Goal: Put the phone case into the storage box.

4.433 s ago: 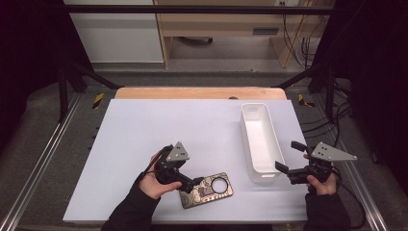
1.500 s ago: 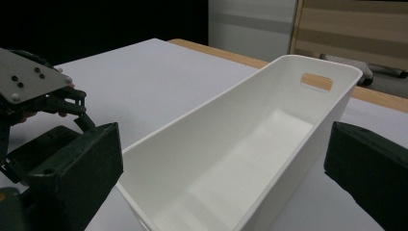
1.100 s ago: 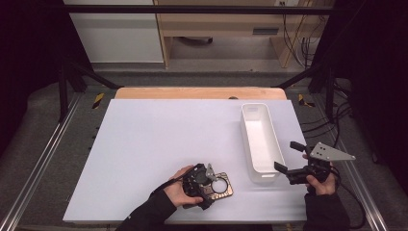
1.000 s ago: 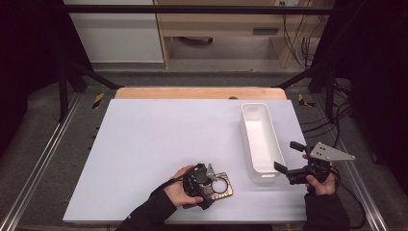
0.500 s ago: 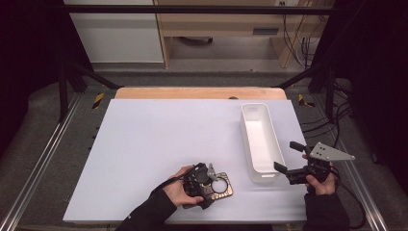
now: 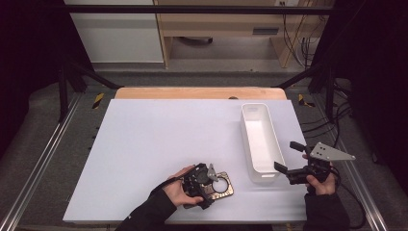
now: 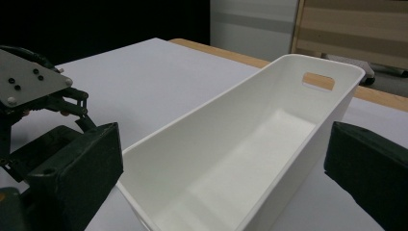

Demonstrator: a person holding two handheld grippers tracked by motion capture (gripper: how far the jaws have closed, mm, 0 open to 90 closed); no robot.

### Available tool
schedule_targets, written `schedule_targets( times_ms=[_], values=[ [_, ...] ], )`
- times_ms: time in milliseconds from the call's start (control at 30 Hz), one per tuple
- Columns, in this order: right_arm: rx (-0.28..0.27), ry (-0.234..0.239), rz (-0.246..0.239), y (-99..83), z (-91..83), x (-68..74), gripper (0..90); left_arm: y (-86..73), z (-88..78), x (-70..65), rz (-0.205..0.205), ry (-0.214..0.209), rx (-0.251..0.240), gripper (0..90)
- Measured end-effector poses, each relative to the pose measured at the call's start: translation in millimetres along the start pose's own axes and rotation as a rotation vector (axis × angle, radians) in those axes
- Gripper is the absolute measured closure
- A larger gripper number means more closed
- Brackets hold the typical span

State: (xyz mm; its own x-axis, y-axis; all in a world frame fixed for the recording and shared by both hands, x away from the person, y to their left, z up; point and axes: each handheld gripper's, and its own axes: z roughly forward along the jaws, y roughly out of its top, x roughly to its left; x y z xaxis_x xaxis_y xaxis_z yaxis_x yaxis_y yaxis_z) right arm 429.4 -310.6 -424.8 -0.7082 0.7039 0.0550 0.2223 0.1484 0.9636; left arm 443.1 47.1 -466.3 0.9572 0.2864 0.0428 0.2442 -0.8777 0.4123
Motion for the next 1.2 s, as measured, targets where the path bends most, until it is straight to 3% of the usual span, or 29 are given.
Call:
schedule_targets(
  times_ms=[167,500,900,1200],
  values=[
    [0.0,0.001,-0.001,0.1,-0.2,0.0,0.4,-0.2,-3.4,1.2,-0.007,-0.004,-0.009,11.5],
    [-0.001,0.01,-0.004,0.8,-0.2,1.1,0.4,-1.8,-20.2,5.4,-0.041,-0.023,-0.088,11.5],
    [-0.002,0.029,-0.019,4.0,0.7,6.0,0.4,-9.3,-37.5,8.5,-0.08,0.006,-0.2,11.4],
    [-0.005,0.05,-0.041,8.0,2.9,13.3,0.4,-15.1,-52.6,9.8,-0.082,0.027,-0.258,11.4]
  ],
)
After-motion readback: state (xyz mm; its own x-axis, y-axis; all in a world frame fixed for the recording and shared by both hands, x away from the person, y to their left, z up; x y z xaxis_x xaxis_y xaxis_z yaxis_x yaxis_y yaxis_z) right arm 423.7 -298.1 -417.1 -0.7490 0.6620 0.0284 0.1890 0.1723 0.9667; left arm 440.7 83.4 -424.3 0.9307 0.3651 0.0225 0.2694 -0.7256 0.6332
